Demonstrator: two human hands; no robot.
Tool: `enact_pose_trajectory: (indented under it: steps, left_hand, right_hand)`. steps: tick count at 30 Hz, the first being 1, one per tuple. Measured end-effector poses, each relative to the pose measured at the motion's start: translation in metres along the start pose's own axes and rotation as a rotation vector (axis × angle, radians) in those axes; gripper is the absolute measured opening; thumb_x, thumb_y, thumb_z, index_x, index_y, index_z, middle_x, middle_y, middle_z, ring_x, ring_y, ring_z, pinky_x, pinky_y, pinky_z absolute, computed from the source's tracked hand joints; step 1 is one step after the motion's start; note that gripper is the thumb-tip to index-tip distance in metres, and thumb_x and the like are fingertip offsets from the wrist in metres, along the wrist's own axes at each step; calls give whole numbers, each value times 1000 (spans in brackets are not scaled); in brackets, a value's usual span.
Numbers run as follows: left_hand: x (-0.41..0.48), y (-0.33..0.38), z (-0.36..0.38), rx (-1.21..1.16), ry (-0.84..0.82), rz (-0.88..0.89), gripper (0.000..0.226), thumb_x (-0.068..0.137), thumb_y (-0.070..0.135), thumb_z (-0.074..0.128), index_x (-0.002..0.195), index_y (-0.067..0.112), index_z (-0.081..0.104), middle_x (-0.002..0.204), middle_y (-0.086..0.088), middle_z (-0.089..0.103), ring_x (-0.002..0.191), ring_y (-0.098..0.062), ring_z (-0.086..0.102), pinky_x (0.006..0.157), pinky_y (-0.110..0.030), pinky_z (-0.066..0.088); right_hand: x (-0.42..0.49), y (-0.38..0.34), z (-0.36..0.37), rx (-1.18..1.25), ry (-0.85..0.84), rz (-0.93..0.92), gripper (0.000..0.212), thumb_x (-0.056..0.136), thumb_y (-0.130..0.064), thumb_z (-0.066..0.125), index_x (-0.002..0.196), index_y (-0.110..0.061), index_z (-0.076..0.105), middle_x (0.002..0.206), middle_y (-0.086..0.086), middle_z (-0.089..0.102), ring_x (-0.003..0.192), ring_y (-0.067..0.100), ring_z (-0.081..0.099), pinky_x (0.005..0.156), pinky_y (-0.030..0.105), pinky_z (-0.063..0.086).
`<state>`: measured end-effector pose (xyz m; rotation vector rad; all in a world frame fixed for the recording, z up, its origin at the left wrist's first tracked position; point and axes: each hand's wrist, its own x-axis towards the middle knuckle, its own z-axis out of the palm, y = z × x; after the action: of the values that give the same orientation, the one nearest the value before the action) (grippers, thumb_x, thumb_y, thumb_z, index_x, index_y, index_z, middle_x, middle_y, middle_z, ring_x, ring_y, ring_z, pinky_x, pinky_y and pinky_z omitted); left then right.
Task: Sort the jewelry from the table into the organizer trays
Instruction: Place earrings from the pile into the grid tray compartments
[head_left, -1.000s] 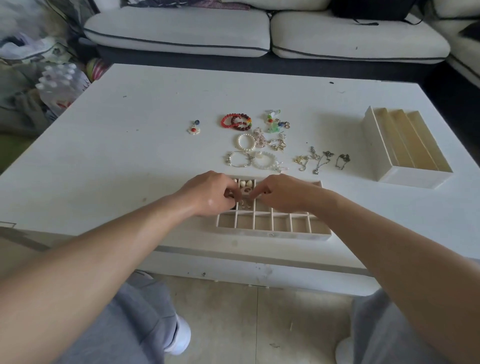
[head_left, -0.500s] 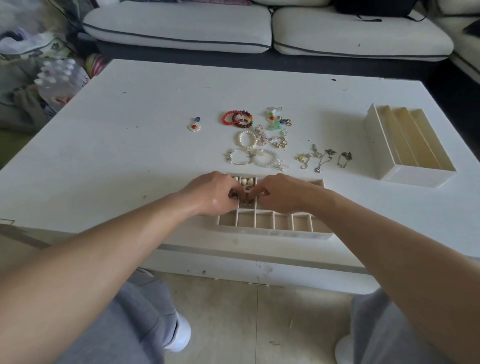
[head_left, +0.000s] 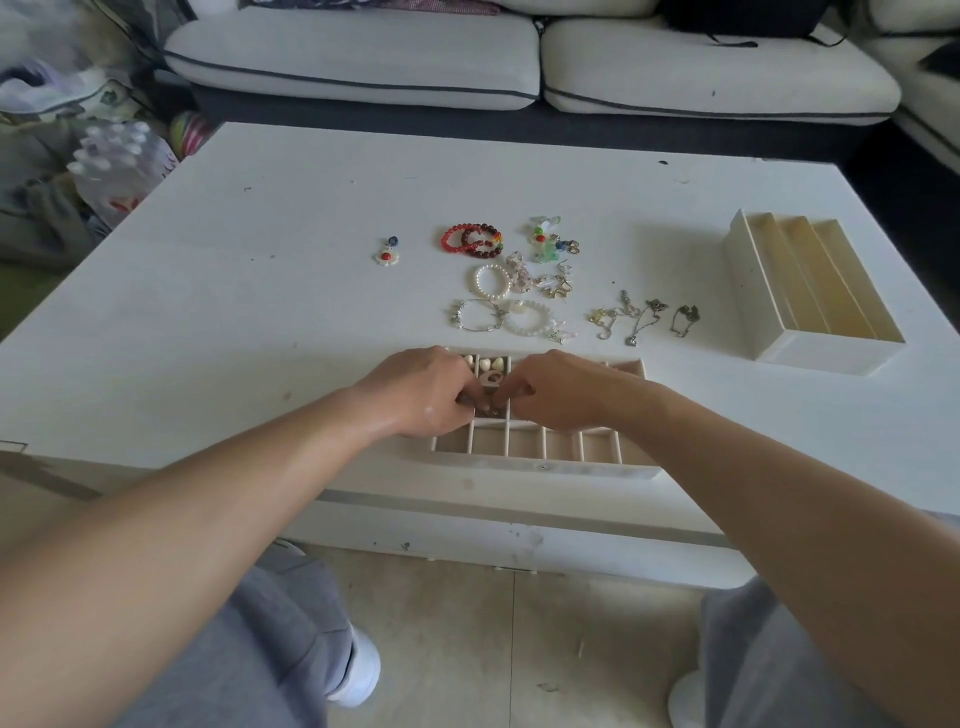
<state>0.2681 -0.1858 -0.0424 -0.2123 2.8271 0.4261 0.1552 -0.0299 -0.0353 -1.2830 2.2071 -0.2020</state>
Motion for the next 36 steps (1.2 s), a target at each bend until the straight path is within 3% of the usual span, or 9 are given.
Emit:
enact_pose_trajectory:
  steps: [3,6,11,15,18,21,26,30,36]
  left_hand:
    - [0,0,-1,5,-4,10,38,87,22,55,109,46,75,82,13,58,80,-20,60,63,-29,43]
    - [3,0,-1,-7,5,12,34,87,24,56,105,44,76,87,11,60,82,-18,60,62,-27,41]
    - [10,-1,-8,-183,109,-68,27,85,20,55,88,36,77,87,13,63,77,-10,60,65,-27,46]
    - [27,6,-18,-236,198,-63,22,89,21,58,92,33,76,89,14,61,81,-11,59,72,-29,47]
    - [46,18,-27,-289,257,-67,23,91,18,56,93,31,76,78,17,62,63,-4,59,63,-26,45]
    - [65,32,-33,-307,314,-64,24,93,17,56,97,27,77,76,20,61,58,-2,55,57,-22,38]
    - [105,40,-28,-306,349,-135,22,92,15,59,100,26,76,112,7,70,98,-16,64,81,-29,49]
    - [132,42,-18,-316,353,-179,23,91,9,61,100,26,74,109,5,69,99,-19,65,84,-33,54]
    - [163,48,-7,-202,422,-241,21,96,25,62,117,25,64,112,7,68,95,-15,61,72,-30,45]
  right_hand:
    - [-1,0,-1,-8,-30,-7,38,99,-24,48,126,-41,67,116,-12,59,100,11,53,86,27,43]
    - [0,-1,-2,37,-21,-17,36,97,-24,49,122,-39,70,121,-11,64,84,5,53,75,20,41]
    - [0,8,-18,173,158,42,28,97,-21,51,109,-30,74,71,-17,54,54,2,46,54,16,35]
    - [2,28,-30,286,294,147,30,93,-12,50,101,-27,74,69,-9,60,48,8,49,49,20,39]
    - [4,50,-38,365,411,220,30,92,-9,51,100,-24,76,72,-4,66,46,6,48,45,17,39]
    - [5,70,-43,386,473,291,26,95,-11,52,100,-23,75,75,-2,69,53,8,54,49,21,42]
    - [9,103,-49,385,541,403,30,94,-8,48,103,-22,73,91,-3,71,74,17,68,63,24,48]
    - [16,123,-49,355,548,485,29,96,-8,49,100,-26,70,99,-3,70,70,11,67,71,29,53]
    - [24,132,-51,397,601,559,34,90,-8,50,104,-28,73,114,-2,70,94,22,63,84,35,55]
